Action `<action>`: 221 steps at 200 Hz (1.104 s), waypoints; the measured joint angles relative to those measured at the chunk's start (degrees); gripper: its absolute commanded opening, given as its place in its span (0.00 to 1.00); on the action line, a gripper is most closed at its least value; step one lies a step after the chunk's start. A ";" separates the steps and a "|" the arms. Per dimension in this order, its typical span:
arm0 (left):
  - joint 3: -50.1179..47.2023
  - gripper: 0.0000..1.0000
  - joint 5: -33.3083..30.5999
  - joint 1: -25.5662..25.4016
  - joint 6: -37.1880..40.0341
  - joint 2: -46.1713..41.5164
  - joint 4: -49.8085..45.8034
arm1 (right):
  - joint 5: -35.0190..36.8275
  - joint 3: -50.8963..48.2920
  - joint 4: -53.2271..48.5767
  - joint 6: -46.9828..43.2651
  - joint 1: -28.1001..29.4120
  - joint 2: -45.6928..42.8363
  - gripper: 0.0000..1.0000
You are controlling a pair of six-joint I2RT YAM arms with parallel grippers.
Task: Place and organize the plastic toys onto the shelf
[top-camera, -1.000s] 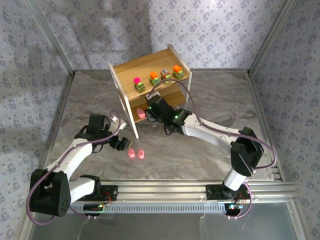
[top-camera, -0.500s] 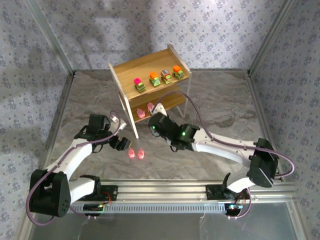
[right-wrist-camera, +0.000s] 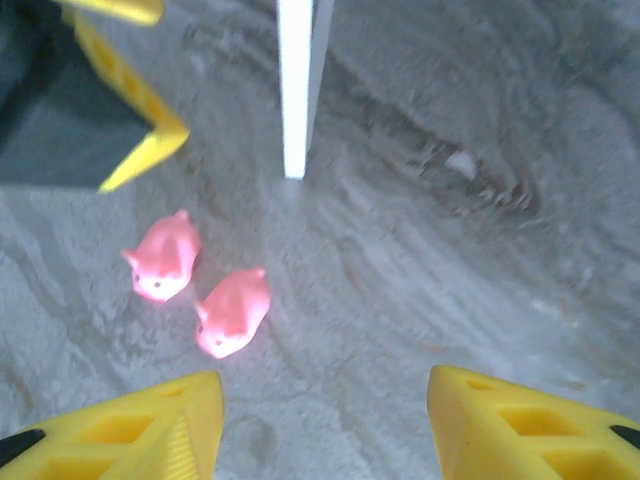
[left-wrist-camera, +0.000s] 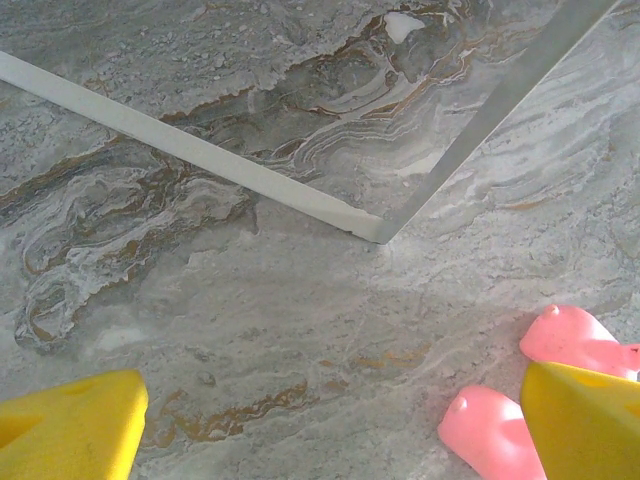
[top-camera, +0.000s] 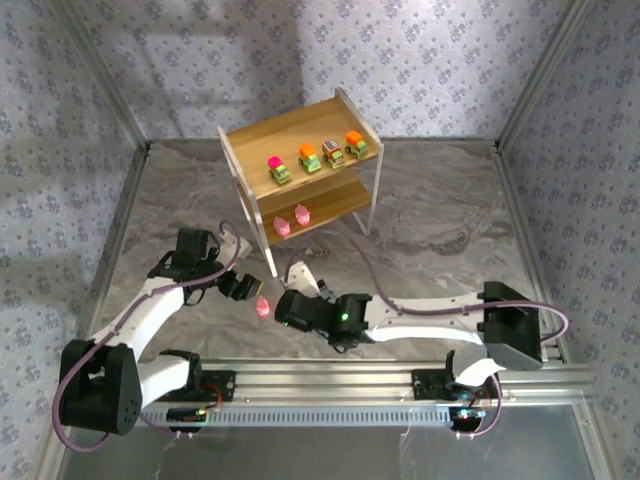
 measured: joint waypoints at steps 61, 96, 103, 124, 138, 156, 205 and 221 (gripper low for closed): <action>0.00 0.96 0.02 0.50 0.00 -0.02 0.00 | -3.43 0.00 2.78 3.89 2.80 8.72 0.64; 0.00 0.96 0.02 0.72 0.00 -0.17 -0.02 | -5.81 0.00 5.25 4.33 2.71 13.22 0.65; 0.00 0.96 0.04 0.76 0.00 -0.28 -0.02 | -6.25 0.00 5.79 4.46 2.56 13.70 0.65; 0.00 0.96 0.04 0.98 0.00 -0.39 -0.02 | -7.41 0.00 7.74 4.50 1.99 14.69 0.66; 0.00 0.96 0.04 0.98 0.00 -0.39 -0.04 | -7.96 0.00 9.31 4.50 1.33 15.17 0.66; 0.00 0.96 0.04 0.98 0.00 -0.39 -0.04 | -8.46 0.00 10.78 4.50 0.48 16.04 0.66; 0.00 0.96 0.04 0.98 0.00 -0.39 -0.04 | -9.84 0.00 13.49 4.48 -2.32 18.91 0.65; 0.00 0.96 0.04 0.98 0.00 -0.39 -0.07 | -9.79 0.00 13.75 4.48 -2.93 18.93 0.64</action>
